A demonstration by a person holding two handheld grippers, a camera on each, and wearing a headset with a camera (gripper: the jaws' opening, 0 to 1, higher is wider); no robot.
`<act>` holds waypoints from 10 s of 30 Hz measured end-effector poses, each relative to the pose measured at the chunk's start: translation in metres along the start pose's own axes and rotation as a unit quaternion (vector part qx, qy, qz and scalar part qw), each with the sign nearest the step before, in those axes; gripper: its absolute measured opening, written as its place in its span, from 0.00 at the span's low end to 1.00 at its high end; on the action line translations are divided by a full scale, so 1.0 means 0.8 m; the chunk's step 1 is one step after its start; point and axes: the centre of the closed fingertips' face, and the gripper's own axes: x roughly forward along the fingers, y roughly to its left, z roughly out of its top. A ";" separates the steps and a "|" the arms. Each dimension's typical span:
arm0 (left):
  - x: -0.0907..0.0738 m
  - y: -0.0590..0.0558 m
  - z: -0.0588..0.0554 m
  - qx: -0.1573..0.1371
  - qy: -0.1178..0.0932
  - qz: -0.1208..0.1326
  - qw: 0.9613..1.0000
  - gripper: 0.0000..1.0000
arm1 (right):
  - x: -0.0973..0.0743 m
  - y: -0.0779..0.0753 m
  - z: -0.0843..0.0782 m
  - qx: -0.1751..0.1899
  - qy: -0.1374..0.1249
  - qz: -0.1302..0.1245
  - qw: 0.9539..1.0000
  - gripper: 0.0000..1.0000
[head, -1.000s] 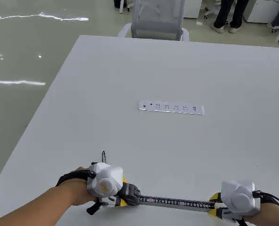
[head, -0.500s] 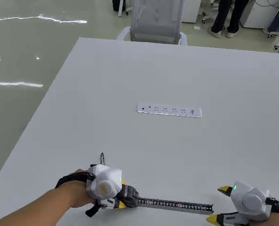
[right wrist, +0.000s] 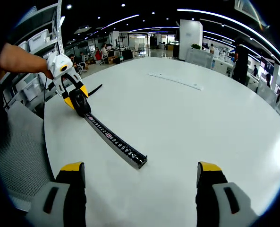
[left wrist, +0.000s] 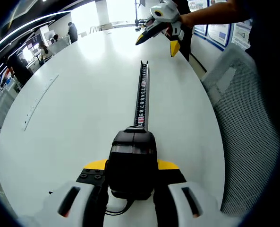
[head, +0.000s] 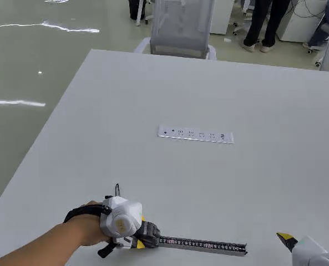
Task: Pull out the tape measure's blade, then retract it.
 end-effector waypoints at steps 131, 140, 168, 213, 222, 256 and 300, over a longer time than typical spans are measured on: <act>-0.132 -0.057 -0.026 -0.374 -0.143 0.243 0.884 0.99 | -0.036 0.041 -0.004 -0.036 -0.051 -0.025 0.998 0.83; -0.126 -0.041 -0.005 -0.373 -0.162 0.259 0.876 0.99 | -0.027 0.037 -0.003 -0.051 -0.041 -0.021 0.998 0.80; -0.081 -0.002 0.021 -0.432 -0.156 0.308 0.833 0.99 | 0.024 0.004 0.016 -0.078 -0.029 0.007 0.997 0.65; -0.027 0.003 0.013 -0.466 -0.134 0.300 0.821 0.89 | 0.079 0.004 -0.016 -0.122 0.057 0.086 0.987 0.17; -0.023 0.013 0.005 -0.490 -0.133 0.308 0.804 0.86 | 0.079 0.000 -0.016 -0.098 0.039 0.086 0.991 0.16; 0.003 0.027 -0.016 -0.505 -0.089 0.334 0.791 0.69 | 0.078 0.001 -0.017 -0.099 0.044 0.070 0.992 0.15; 0.006 0.024 -0.018 -0.495 -0.071 0.324 0.803 0.67 | 0.081 0.007 -0.014 -0.086 0.057 0.043 0.994 0.05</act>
